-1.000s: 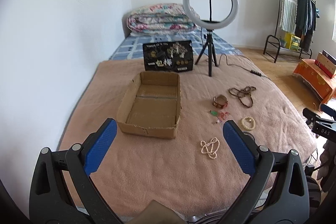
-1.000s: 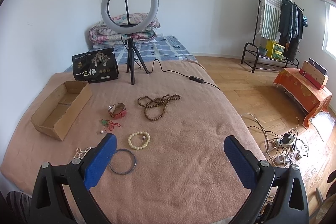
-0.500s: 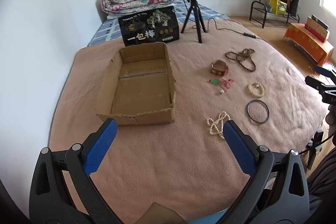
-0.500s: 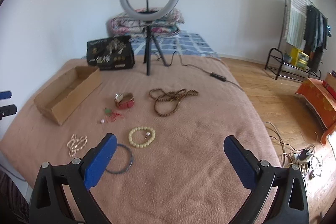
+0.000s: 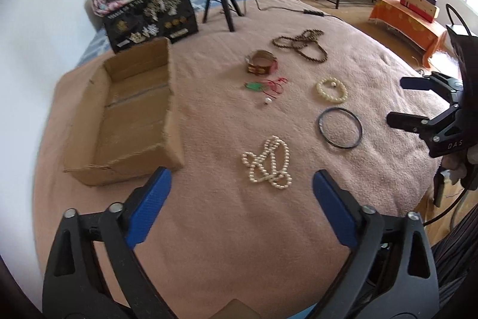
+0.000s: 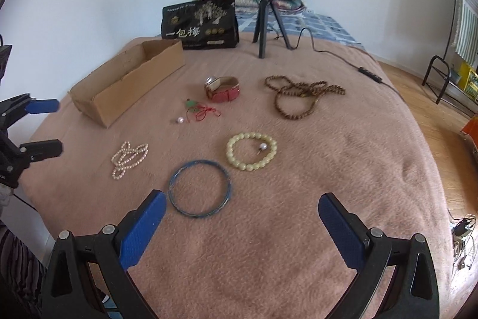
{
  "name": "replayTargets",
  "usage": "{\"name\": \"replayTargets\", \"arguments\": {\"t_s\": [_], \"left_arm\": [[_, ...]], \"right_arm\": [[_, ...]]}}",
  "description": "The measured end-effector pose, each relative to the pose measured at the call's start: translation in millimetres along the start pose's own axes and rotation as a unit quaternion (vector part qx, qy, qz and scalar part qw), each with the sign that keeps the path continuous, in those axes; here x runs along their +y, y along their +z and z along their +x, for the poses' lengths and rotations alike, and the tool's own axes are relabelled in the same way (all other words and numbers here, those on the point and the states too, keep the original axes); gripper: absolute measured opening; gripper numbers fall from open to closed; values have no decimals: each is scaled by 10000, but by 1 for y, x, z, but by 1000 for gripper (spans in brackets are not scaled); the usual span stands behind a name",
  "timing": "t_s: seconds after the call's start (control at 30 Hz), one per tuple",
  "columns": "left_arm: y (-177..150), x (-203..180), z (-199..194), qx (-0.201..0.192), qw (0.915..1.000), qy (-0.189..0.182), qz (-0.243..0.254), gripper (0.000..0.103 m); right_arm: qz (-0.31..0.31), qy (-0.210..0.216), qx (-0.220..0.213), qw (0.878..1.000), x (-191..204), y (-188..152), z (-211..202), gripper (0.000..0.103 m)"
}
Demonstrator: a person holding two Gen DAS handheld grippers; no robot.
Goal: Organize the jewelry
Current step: 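Move the left tool to the white pearl necklace while the right tool moves to the blue bangle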
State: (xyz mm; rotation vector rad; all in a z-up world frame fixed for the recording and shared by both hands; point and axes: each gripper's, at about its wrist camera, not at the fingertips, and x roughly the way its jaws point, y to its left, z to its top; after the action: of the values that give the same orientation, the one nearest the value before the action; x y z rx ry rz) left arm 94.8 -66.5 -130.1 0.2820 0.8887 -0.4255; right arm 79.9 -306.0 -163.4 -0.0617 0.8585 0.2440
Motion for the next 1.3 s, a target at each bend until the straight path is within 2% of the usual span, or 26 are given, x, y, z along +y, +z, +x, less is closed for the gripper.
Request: {"name": "replayTargets", "arguments": {"t_s": [0.2, 0.3, 0.37, 0.53, 0.77, 1.1, 1.3], "left_arm": [[-6, -13, 38, 272, 9993, -235, -28, 73], [-10, -15, 47, 311, 9989, -333, -127, 72], [-11, -16, 54, 380, 9986, -343, -153, 66], [-7, -12, 69, 423, 9986, -220, -228, 66], [-5, -6, 87, 594, 9968, -310, -431, 65], [-4, -6, 94, 454, 9972, -341, -484, 64], [-2, 1, 93, 426, 9970, -248, -601, 40]], "right_arm": [[-78, 155, 228, 9996, 10, -3, 18, 103], [-194, 176, 315, 9992, 16, -3, 27, 103], [-263, 189, 357, 9988, 19, -3, 32, 102], [-338, 218, 392, 9984, 25, -1, 38, 101], [-464, 215, 507, 9974, 31, 0, 48, 100], [-479, 74, 691, 9964, 36, 4, 67, 96], [-446, 69, 803, 9957, 38, 9, 76, 96]]}}
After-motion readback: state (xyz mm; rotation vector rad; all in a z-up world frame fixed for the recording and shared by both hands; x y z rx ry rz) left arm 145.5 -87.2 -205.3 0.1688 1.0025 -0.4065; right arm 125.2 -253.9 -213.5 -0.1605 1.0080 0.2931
